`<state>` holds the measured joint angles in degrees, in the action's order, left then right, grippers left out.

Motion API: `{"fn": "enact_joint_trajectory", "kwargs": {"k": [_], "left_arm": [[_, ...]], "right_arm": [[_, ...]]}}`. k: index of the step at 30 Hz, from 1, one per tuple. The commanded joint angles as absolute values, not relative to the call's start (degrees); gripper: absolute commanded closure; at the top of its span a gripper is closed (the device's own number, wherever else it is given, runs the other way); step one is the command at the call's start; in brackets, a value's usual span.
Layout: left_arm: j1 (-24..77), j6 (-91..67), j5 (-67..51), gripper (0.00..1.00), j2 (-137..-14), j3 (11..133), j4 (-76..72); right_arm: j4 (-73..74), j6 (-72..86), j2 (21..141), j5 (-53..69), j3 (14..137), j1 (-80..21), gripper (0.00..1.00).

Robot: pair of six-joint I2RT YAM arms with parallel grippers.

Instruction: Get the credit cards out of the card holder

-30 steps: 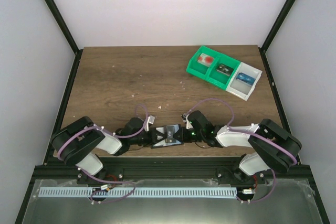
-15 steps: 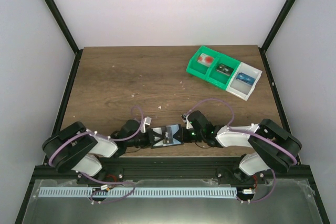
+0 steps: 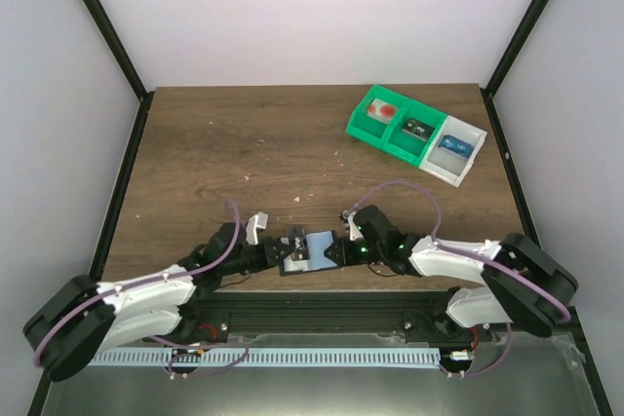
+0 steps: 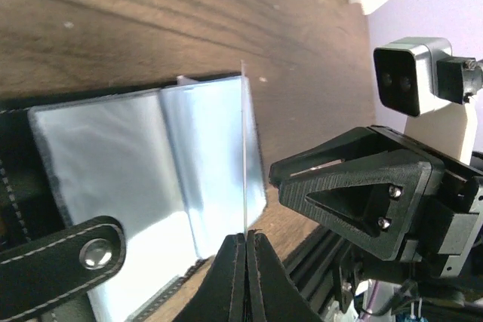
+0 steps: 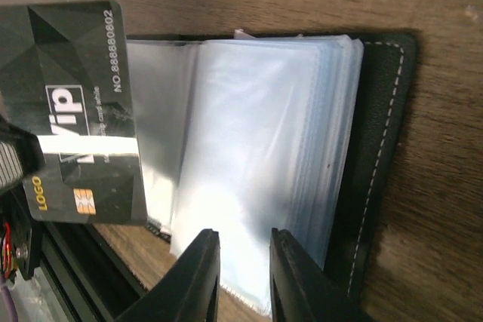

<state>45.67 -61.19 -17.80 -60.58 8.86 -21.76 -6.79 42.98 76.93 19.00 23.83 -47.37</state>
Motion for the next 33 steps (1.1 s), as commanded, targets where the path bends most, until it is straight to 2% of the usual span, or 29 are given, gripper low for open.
{"fn": "enact_joint_trajectory", "kwargs": {"k": [1, 12, 15, 18, 27, 33], "left_arm": [[45.6, -55.0, -18.4, 1.00, -53.9, 10.6, -15.7], [45.6, -43.9, -35.0, 1.00, -43.3, 17.5, -6.5], [45.6, -42.4, -40.7, 1.00, -42.4, 18.7, -5.8], [45.6, -41.6, -45.4, 1.00, -41.9, 19.0, -6.6], [46.0, -43.6, -54.9, 1.00, -40.9, 17.7, -14.5], [46.0, -43.1, -55.8, 1.00, -40.8, 17.1, -14.6]], "right_arm": [[-1.0, 33.7, 68.8, 20.3, 27.7, -47.2, 0.75], [18.4, 16.0, 49.3, 28.5, 40.3, -47.2, 0.63], [28.2, 13.8, 51.2, 30.9, 46.8, -47.1, 0.62], [34.9, 12.1, 54.8, 34.8, 50.8, -47.1, 0.66], [38.8, 9.5, 58.8, 39.1, 55.6, -47.2, 0.67], [38.6, 8.6, 60.1, 41.4, 56.0, -47.2, 0.76]]}}
